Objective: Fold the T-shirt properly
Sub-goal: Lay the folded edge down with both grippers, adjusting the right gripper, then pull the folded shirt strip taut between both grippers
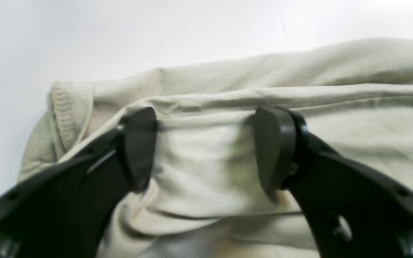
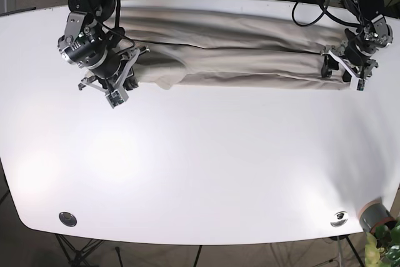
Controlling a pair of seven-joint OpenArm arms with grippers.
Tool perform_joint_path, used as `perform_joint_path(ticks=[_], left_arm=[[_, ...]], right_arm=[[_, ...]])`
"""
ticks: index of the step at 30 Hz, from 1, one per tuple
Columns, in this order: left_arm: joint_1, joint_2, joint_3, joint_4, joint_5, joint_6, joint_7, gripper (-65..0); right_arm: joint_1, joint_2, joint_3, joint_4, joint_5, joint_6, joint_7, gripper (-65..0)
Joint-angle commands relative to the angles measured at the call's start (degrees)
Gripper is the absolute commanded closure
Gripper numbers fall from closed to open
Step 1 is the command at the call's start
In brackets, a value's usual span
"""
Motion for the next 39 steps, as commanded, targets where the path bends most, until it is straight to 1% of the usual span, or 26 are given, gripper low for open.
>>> perform_joint_path(ticks=[1,3,6,10,12,15,19,22,26,28,30,32,33,36,37,39], left_arm=[[0.0,-0.7,0.0,0.2,0.7,0.1,1.1,-39.0],[0.0,-0.7,0.0,0.2,0.7,0.1,1.1,-39.0],[0.0,-0.8,-0.1,0.2,0.8,0.1,1.1,-39.0],[0.0,-0.9,-0.1,0.1,0.8,0.1,1.1,-39.0],[0.0,-0.9,-0.1,0.1,0.8,0.1,1.1,-39.0],[0.0,-0.9,-0.2,0.1,0.8,0.1,1.1,-39.0],[0.0,-0.9,-0.2,0.1,0.8,0.1,1.1,-39.0],[0.0,-0.9,-0.1,0.1,0.8,0.1,1.1,-39.0],[0.0,-0.9,-0.1,0.1,0.8,0.1,1.1,-39.0],[0.0,-0.9,0.0,0.1,0.8,0.1,1.1,-39.0],[0.0,-0.9,0.0,0.1,0.8,0.1,1.1,-39.0],[0.0,-0.9,0.0,0.1,0.8,0.1,1.1,-39.0],[0.0,-0.9,0.0,0.1,0.8,0.1,1.1,-39.0],[0.0,-0.9,0.0,0.1,0.8,0.1,1.1,-39.0],[0.0,-0.9,-0.1,0.1,0.8,0.1,1.1,-39.0],[0.0,-0.9,-0.1,0.1,0.8,0.1,1.1,-39.0]], right_arm=[[-1.1,-1.3,2.6,1.8,0.3,-0.07,0.1,-2.1],[-2.3,-2.2,4.1,1.8,0.4,-0.07,0.1,-2.1],[-5.0,-2.9,5.9,1.7,0.4,-0.07,0.5,-2.1],[-6.7,-2.9,9.3,1.7,0.4,-0.07,0.5,-2.1],[-7.8,-2.9,12.6,1.4,0.4,-0.07,0.5,-2.1],[-8.7,-2.9,15.8,1.4,0.4,-0.07,0.5,-2.1],[-8.9,-2.9,18.9,1.3,0.4,-0.07,0.5,-2.2],[-9.8,-2.9,20.2,1.3,0.3,-0.07,0.5,-2.4],[-10.0,-2.9,20.1,1.6,0.3,-0.07,0.5,-3.3],[-10.0,-2.9,20.1,1.7,0.4,-0.07,0.5,-7.0],[-10.0,-2.9,20.0,1.7,1.6,-0.07,0.5,-14.6],[-10.0,-2.9,20.0,1.7,4.6,-0.07,0.5,-22.4],[-10.0,-2.7,20.0,1.7,6.9,-0.07,0.5,-27.6],[-9.8,-2.3,19.9,1.7,12.2,-0.07,0.5,-38.8],[-9.7,-1.9,19.9,1.7,13.5,-0.07,0.4,-41.2],[-9.7,-0.7,19.3,1.6,16.4,-0.07,0.3,-43.1]])
